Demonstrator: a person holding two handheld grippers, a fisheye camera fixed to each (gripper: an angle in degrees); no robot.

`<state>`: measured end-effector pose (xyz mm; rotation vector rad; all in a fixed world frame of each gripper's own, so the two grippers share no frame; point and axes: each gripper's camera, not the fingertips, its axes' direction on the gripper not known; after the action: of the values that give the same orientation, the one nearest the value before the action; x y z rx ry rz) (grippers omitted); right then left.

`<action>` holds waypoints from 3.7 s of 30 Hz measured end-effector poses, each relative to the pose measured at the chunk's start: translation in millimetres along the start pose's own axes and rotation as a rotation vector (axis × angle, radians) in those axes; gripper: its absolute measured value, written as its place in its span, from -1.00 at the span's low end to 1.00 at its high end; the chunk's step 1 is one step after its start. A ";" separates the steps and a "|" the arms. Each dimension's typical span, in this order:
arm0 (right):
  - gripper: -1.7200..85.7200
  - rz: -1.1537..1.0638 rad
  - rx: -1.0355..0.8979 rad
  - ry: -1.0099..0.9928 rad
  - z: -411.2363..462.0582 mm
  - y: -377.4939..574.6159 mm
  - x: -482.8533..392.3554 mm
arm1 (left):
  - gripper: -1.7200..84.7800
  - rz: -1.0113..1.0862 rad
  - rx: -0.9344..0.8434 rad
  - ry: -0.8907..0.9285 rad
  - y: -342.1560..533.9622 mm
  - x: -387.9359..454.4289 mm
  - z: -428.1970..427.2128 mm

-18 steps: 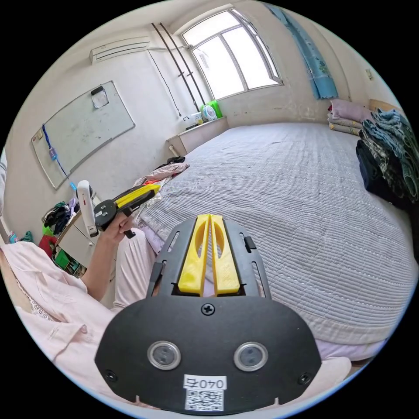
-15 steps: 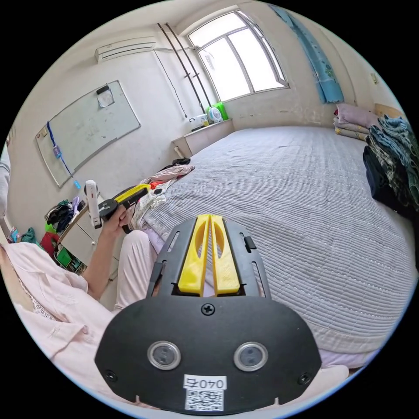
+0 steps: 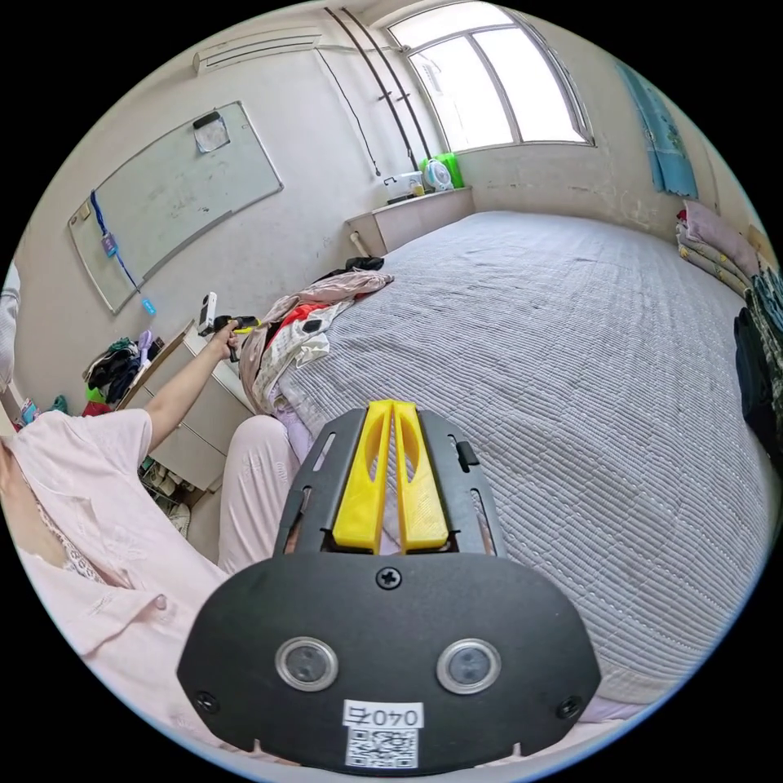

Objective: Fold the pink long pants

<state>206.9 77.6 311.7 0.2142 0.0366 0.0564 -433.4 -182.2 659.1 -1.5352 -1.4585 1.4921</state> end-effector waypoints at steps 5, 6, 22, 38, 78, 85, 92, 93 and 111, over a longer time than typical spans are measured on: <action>-0.98 0.033 -0.030 -0.048 10.8 -14.0 5.6 | -0.80 0.125 -0.131 -0.167 -41.4 10.7 50.5; -0.98 0.036 -0.034 -0.054 11.8 -14.8 6.2 | -0.85 0.142 -0.178 -0.220 -46.4 13.2 64.2; -0.98 0.032 0.044 0.021 -61.5 -24.0 27.2 | -0.98 0.669 0.135 0.644 14.6 198.0 -135.7; -0.86 0.015 -0.054 0.353 -115.7 -35.4 110.0 | -0.97 0.910 -0.361 1.521 254.8 332.4 -217.0; -0.97 1.043 0.392 0.251 -173.8 126.6 290.4 | -0.98 0.391 -0.213 0.428 78.8 161.1 -198.7; -0.93 0.938 0.335 0.229 -168.5 126.5 247.2 | -0.98 0.386 -0.127 0.478 61.7 122.7 -255.6; -0.74 0.993 0.267 0.091 -155.0 216.2 204.1 | -0.98 0.308 -0.167 0.404 87.0 28.1 -282.3; -0.73 1.008 0.264 0.103 -157.6 224.0 201.3 | -0.98 0.291 -0.201 0.386 95.2 15.8 -278.1; -0.63 1.033 0.179 0.104 -120.9 250.3 218.0 | -0.98 0.258 -0.257 0.349 129.6 -21.1 -310.4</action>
<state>406.3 360.3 240.4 0.3914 0.0314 1.0966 -100.4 -145.8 621.8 -2.0861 -1.3183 1.1213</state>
